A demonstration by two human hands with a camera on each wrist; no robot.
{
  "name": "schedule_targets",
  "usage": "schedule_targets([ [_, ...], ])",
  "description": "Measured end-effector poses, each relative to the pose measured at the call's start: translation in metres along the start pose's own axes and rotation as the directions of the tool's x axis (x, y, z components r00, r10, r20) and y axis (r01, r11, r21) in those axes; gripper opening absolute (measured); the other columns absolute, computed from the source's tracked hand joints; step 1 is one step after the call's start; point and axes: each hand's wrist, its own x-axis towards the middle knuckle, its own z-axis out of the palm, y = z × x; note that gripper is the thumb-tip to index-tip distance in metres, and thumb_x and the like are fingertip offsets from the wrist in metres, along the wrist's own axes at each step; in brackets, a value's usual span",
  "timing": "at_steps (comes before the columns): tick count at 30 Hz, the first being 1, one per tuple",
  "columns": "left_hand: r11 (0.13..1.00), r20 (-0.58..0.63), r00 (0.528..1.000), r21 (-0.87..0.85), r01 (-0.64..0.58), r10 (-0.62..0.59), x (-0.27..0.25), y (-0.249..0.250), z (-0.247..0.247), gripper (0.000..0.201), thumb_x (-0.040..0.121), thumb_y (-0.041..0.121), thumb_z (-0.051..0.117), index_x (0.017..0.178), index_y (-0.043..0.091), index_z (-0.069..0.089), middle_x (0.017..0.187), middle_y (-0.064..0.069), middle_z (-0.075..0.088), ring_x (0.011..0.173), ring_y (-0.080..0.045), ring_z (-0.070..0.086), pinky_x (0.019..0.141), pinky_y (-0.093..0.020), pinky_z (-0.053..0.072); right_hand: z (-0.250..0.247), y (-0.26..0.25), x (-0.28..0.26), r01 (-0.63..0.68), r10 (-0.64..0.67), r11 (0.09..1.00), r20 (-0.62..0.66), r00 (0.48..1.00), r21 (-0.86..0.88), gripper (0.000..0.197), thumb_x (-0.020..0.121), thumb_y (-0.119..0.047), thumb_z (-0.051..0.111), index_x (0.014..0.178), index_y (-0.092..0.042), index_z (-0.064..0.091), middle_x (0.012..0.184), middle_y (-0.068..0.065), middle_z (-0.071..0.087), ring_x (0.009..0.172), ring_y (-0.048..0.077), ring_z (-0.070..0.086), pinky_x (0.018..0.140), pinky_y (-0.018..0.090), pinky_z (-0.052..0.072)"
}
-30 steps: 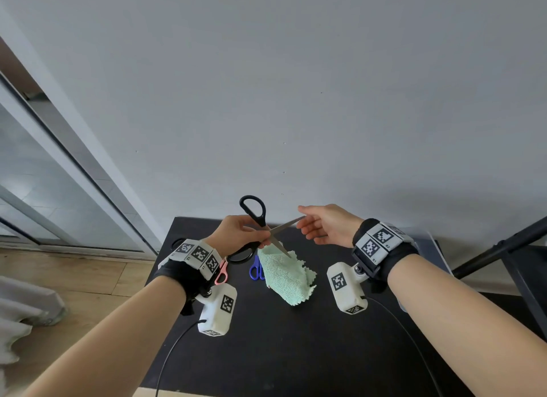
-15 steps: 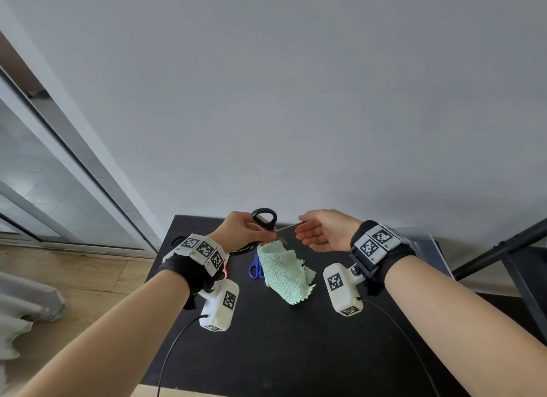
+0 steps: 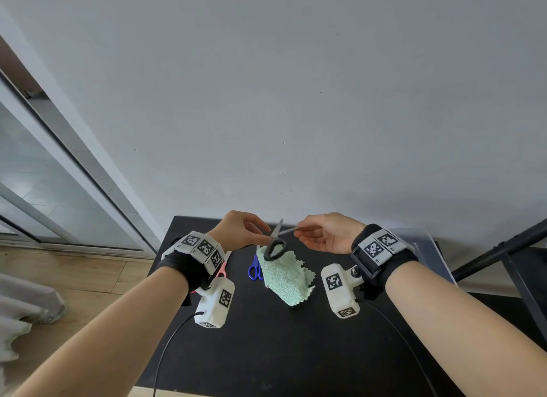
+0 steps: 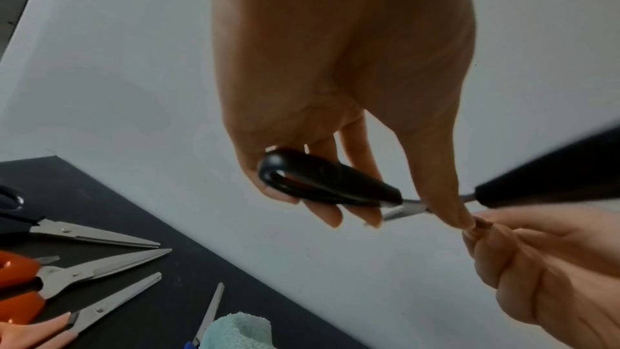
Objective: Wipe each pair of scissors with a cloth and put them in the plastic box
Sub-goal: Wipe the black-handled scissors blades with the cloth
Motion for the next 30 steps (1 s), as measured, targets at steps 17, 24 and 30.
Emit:
schedule_targets([
  [17,0.664,0.151,0.949,-0.684,0.303,-0.278,-0.002,-0.02,0.011,0.027,0.087,0.022,0.066,0.109,0.006,0.066,0.105,-0.01,0.071,0.094,-0.018,0.069,0.078,-0.026,0.056,0.002,0.027,0.013,0.154,-0.154,0.929,-0.025,0.988,0.338,0.007,0.091,-0.005,0.058,0.087,-0.001,0.061,0.074,0.012,0.071,0.062,0.015,0.066,0.062,0.021,0.058],
  [24,0.581,0.118,0.964,-0.779,0.238,-0.236,0.002,-0.025,0.022,0.017,0.088,0.011,0.063,0.102,0.001,0.065,0.089,-0.009,0.071,0.067,-0.015,0.07,0.062,-0.025,0.058,0.006,0.043,0.018,0.165,-0.188,0.935,0.045,0.981,0.313,0.009,0.091,-0.008,0.059,0.09,-0.003,0.066,0.079,0.008,0.072,0.068,0.013,0.067,0.066,0.021,0.058],
  [30,0.605,0.104,0.972,-0.767,0.212,-0.209,0.0,-0.037,0.027,0.009,0.086,0.011,0.063,0.088,0.003,0.061,0.088,-0.013,0.066,0.064,-0.017,0.067,0.063,-0.027,0.057,0.003,0.061,0.026,0.16,-0.173,0.973,0.065,0.983,0.164,0.015,0.089,-0.017,0.064,0.096,-0.005,0.067,0.086,0.006,0.071,0.074,0.013,0.067,0.064,0.022,0.055],
])
